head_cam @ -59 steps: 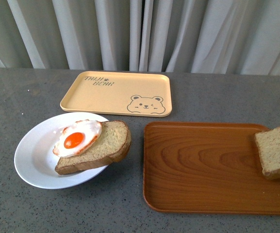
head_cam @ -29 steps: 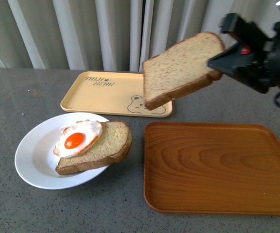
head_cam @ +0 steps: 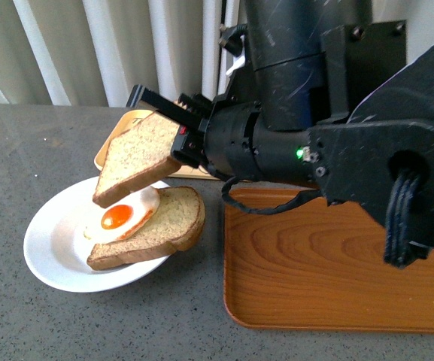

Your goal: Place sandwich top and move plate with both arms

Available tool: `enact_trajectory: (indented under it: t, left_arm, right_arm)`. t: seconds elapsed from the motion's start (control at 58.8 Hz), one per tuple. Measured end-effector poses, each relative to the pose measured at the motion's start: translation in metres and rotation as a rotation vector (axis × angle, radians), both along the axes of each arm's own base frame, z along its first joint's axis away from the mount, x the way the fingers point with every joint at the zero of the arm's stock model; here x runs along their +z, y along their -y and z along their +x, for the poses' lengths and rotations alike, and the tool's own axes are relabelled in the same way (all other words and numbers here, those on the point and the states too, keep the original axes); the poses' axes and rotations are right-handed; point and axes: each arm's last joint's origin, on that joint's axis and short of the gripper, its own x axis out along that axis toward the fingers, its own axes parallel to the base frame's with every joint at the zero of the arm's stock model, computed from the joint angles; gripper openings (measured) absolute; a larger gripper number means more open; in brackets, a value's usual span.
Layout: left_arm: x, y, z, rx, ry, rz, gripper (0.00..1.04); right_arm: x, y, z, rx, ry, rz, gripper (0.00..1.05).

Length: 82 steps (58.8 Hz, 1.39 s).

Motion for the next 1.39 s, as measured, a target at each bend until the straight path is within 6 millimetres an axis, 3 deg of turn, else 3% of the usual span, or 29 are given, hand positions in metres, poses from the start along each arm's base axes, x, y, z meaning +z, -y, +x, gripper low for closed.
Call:
enact_trajectory:
  t: [0.255, 0.697, 1.02, 1.241, 1.275, 1.394]
  left_arm:
    - [0.000, 0.000, 0.000, 0.000, 0.000, 0.000, 0.96]
    - [0.000, 0.000, 0.000, 0.000, 0.000, 0.000, 0.96]
    - [0.000, 0.000, 0.000, 0.000, 0.000, 0.000, 0.96]
    - [0.000, 0.000, 0.000, 0.000, 0.000, 0.000, 0.96]
    - [0.000, 0.000, 0.000, 0.000, 0.000, 0.000, 0.96]
    - [0.000, 0.000, 0.000, 0.000, 0.000, 0.000, 0.96]
  right_arm:
    - [-0.020, -0.013, -0.011, 0.001, -0.042, -0.002, 0.03]
    - [-0.043, -0.015, -0.021, -0.019, -0.080, -0.034, 0.03]
    - [-0.046, -0.008, -0.026, -0.042, -0.081, -0.044, 0.55]
    - [-0.028, 0.016, -0.029, -0.091, -0.050, -0.014, 0.93]
    - [-0.025, 0.021, -0.029, -0.100, -0.043, -0.008, 0.97]
    - [-0.011, 0.041, -0.031, -0.140, -0.018, 0.008, 0.95]
